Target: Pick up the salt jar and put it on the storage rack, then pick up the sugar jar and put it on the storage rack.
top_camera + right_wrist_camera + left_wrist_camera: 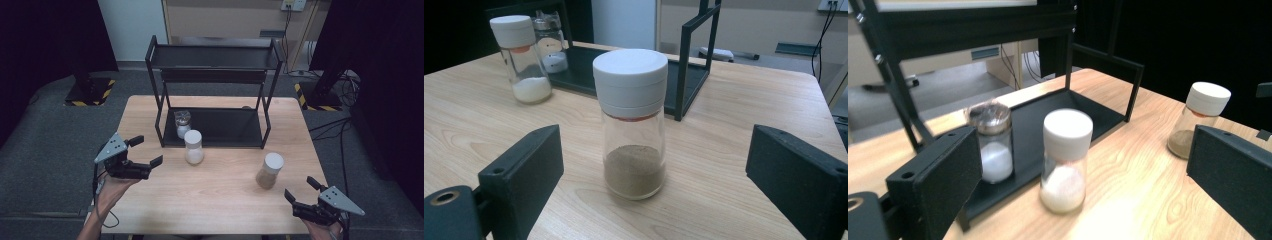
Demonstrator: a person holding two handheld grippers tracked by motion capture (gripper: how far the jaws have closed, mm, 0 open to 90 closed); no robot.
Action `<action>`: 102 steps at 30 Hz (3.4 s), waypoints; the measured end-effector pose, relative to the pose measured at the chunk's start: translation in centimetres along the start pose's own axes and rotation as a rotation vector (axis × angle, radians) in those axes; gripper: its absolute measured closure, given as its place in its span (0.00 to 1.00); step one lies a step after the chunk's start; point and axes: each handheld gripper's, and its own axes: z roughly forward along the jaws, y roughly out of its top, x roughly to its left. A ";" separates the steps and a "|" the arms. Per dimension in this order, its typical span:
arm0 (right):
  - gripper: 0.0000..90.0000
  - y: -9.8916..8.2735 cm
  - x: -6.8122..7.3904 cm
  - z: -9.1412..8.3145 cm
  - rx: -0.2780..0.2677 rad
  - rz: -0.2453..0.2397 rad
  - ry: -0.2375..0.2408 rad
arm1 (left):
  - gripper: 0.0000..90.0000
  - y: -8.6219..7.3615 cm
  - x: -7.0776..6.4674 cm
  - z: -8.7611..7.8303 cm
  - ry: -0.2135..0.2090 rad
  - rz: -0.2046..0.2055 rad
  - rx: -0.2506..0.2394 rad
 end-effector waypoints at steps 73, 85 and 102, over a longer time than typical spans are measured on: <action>0.08 0.3 0.0 0.1 -0.002 0.016 0.012 | 0.01 -10.6 1.0 -4.3 0.030 -0.075 0.072; 0.08 2.5 0.3 1.1 -0.001 0.011 0.074 | 0.01 -10.6 1.0 -4.2 0.027 -0.068 0.079; 0.09 8.8 2.0 7.9 0.031 -0.076 0.235 | 0.01 -10.4 1.0 -3.9 0.023 -0.062 0.095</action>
